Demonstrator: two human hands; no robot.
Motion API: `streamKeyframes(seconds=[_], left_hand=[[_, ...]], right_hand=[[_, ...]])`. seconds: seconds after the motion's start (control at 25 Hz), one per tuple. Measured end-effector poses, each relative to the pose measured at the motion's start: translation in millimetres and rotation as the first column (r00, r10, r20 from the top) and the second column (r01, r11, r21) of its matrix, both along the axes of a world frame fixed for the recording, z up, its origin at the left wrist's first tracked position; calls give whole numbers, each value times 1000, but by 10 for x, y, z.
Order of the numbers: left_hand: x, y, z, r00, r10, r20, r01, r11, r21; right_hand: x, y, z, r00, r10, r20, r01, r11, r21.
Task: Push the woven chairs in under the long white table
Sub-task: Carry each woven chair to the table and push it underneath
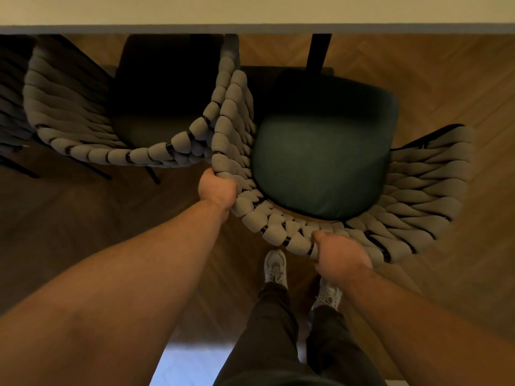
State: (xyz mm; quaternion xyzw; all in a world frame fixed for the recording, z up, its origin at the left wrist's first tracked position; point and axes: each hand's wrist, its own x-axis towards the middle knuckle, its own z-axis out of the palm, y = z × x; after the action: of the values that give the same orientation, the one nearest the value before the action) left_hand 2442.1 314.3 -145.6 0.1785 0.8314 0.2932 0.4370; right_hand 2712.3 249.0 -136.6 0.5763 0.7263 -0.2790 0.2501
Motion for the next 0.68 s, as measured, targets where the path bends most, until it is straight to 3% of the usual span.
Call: streamKeyframes(seconds=[0.12,0.2,0.24,0.32,0.36,0.44,0.56,0.68], left_hand=[[12,-110,-13,979,-175,-101,185,978,92],[59,-285,26,903,-375,-211,396,916,68],[62,-382,40,783,-528,-329,558,830,-7],[74,-517,91,333,-773,-540,843,501,-197],[99,-519,116,131,-831,-540,911,317,-265],[185,-401,147,-132,-914,-384,927,23,-374],[307,-139,110,-356,-918,-172,797,-202,-569],[325,-13,73,-457,-875,-162,690,-233,-686]], right_hand=[[168,40,-18,996,2,85,-2,1000,-1],[245,53,-17,993,34,113,-34,999,-3],[268,61,-11,992,57,112,-57,998,-8],[309,81,5,992,88,96,-86,996,-18],[334,96,11,992,86,96,-84,996,-28],[408,115,26,993,55,109,-51,998,-46],[520,147,76,991,48,124,-37,995,-89],[588,212,78,991,80,109,-66,990,-124]])
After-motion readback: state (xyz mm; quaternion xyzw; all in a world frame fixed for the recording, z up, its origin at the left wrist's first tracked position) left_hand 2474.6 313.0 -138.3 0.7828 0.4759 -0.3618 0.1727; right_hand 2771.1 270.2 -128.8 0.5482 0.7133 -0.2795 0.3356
